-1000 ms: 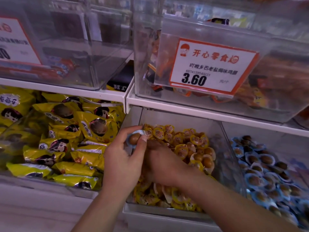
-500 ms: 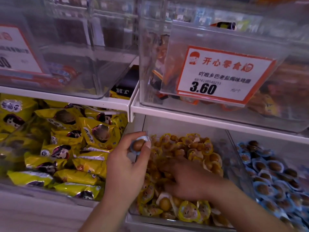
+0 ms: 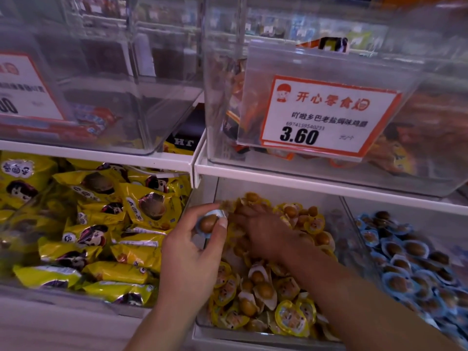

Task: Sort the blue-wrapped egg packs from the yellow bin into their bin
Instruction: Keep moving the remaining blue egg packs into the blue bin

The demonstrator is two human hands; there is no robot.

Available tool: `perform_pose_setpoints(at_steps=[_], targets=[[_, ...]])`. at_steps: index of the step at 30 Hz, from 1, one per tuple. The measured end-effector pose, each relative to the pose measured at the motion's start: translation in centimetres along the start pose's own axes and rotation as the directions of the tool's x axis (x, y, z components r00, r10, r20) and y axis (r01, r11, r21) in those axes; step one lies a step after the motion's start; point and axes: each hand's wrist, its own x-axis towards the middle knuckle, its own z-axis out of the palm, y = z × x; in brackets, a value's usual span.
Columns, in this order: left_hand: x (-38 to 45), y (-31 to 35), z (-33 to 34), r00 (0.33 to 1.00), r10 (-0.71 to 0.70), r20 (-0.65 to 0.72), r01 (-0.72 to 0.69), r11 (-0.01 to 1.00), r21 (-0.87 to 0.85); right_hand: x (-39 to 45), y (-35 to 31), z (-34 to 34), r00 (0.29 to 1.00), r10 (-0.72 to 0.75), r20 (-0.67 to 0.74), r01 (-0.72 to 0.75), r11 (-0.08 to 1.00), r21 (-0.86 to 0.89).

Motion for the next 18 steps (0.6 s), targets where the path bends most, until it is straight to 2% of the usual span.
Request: perform_pose_setpoints(at_steps=[2,5,6,7,9,10,13,18], targets=[[0.0,-0.1,0.0,1.000,-0.002,0.005,0.002,1.000,-0.008,-0.3,0.7,-1.4,0.998,0.051,-0.047,-0.047,0.995,0.088],[0.1,-0.3,-0.1,1.000,0.007,0.007,-0.007,1.000,-0.019,-3.6,1.5,-3.5,0.984,0.061,-0.166,-0.006,0.950,0.312],[0.1,-0.3,0.0,1.000,0.011,0.007,-0.011,1.000,-0.021,-5.4,1.4,-4.0,0.992,0.049,-0.115,-0.008,0.944,0.331],[0.1,-0.3,0.0,1.000,0.015,0.007,-0.015,1.000,-0.021,-7.3,0.9,-4.0,1.000,0.011,-0.003,-0.009,0.943,0.333],[0.0,-0.4,0.0,1.000,0.020,0.004,-0.020,1.000,-0.017,-10.4,-0.8,-2.6,0.970,-0.096,0.223,0.027,0.955,0.295],[0.0,-0.4,0.1,1.000,0.022,0.003,-0.022,1.000,-0.014,-11.5,-1.6,-1.6,0.954,-0.130,0.270,0.053,0.960,0.274],[-0.2,-0.3,0.2,1.000,0.022,-0.010,-0.022,1.000,-0.005,-11.3,-2.8,0.2,0.972,-0.127,0.196,0.086,0.975,0.207],[-0.3,-0.2,0.4,0.999,0.023,-0.022,-0.023,1.000,0.003,-6.6,-2.5,0.7,0.979,-0.193,0.066,0.195,0.980,-0.030]])
